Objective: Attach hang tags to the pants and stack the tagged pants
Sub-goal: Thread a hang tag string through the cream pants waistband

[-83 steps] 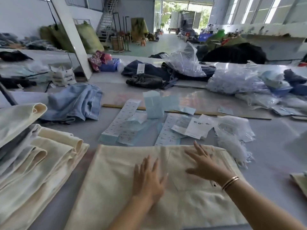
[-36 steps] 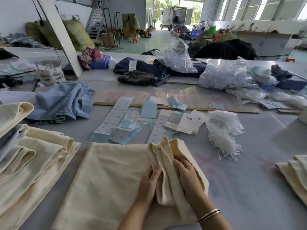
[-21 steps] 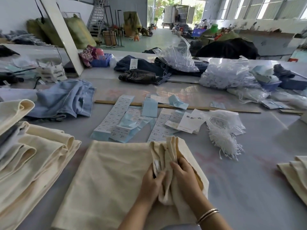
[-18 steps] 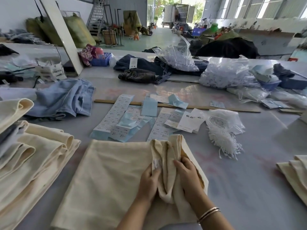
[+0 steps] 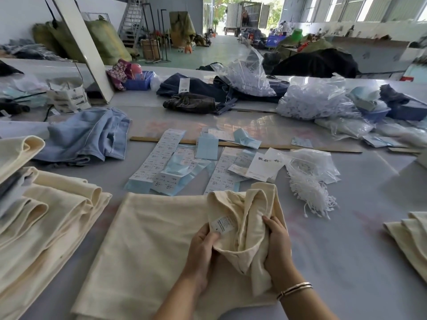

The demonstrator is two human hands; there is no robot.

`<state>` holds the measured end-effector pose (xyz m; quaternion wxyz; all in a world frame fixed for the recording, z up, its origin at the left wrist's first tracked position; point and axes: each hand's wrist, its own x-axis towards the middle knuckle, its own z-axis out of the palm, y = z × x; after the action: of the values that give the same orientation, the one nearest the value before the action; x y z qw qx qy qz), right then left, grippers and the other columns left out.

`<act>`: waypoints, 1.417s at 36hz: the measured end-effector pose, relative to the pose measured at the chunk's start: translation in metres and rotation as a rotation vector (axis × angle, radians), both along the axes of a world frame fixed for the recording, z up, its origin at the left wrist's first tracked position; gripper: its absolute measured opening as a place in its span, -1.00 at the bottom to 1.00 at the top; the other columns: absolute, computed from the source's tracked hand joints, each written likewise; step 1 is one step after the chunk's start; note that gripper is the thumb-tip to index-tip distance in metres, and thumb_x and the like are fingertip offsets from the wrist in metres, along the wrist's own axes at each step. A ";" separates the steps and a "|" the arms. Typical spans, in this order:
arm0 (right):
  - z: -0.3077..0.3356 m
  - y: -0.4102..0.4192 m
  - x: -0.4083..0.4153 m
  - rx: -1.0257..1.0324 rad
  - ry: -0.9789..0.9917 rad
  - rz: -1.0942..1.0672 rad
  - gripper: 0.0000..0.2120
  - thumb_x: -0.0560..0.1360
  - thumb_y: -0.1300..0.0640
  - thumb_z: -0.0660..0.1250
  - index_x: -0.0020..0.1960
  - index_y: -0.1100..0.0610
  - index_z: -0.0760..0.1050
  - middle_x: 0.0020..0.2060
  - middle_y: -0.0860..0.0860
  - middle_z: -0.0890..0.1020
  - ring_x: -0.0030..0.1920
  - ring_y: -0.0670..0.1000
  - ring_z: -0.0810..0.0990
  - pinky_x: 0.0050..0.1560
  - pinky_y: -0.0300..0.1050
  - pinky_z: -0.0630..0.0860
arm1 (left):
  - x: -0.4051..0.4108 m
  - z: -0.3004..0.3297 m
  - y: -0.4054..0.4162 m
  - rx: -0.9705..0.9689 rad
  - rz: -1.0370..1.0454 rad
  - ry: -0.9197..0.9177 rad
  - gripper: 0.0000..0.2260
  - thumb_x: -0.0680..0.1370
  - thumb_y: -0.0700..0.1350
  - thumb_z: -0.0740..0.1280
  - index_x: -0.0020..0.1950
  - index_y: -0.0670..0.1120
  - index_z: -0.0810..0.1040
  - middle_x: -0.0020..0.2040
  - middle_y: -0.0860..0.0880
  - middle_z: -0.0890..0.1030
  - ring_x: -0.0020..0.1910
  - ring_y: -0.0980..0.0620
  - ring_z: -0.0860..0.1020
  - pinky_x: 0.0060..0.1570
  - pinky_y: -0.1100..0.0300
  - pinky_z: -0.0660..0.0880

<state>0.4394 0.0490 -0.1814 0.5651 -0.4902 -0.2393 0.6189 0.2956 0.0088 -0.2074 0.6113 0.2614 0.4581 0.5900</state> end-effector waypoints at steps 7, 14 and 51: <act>-0.003 0.002 0.001 0.023 -0.116 0.014 -0.89 0.52 0.22 0.25 -0.14 0.19 0.51 -0.22 0.16 0.56 -0.21 0.11 0.54 -0.24 -0.10 0.52 | -0.002 0.005 -0.003 0.036 -0.048 0.013 -0.75 0.51 -0.28 0.24 0.06 -0.08 0.66 0.02 -0.23 0.67 -0.05 -0.12 0.63 -0.03 0.05 0.52; -0.002 -0.006 -0.022 0.336 -0.720 0.261 -0.66 0.36 -0.04 0.51 0.02 -0.05 0.43 -0.13 -0.11 0.62 -0.11 -0.19 0.61 -0.10 -0.22 0.56 | 0.000 0.005 -0.005 0.071 -0.050 0.041 -0.74 0.55 -0.28 0.20 0.11 -0.10 0.63 0.08 -0.26 0.64 0.06 -0.20 0.62 0.04 0.00 0.55; 0.029 0.057 0.195 -0.285 -1.182 0.383 -0.81 0.53 0.30 0.24 0.09 0.27 0.58 -0.28 0.13 0.59 -0.35 0.07 0.48 -0.37 -0.20 0.34 | 0.016 -0.001 -0.009 0.658 -0.254 1.615 -0.84 0.36 0.06 0.34 -0.09 0.15 0.64 -0.12 0.20 0.58 -0.16 0.18 0.58 -0.19 0.33 0.49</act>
<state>0.6341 0.1061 -0.1523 0.1464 -0.7679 -0.5093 0.3599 0.3112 0.0002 -0.2081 0.0554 0.8103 0.5248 0.2547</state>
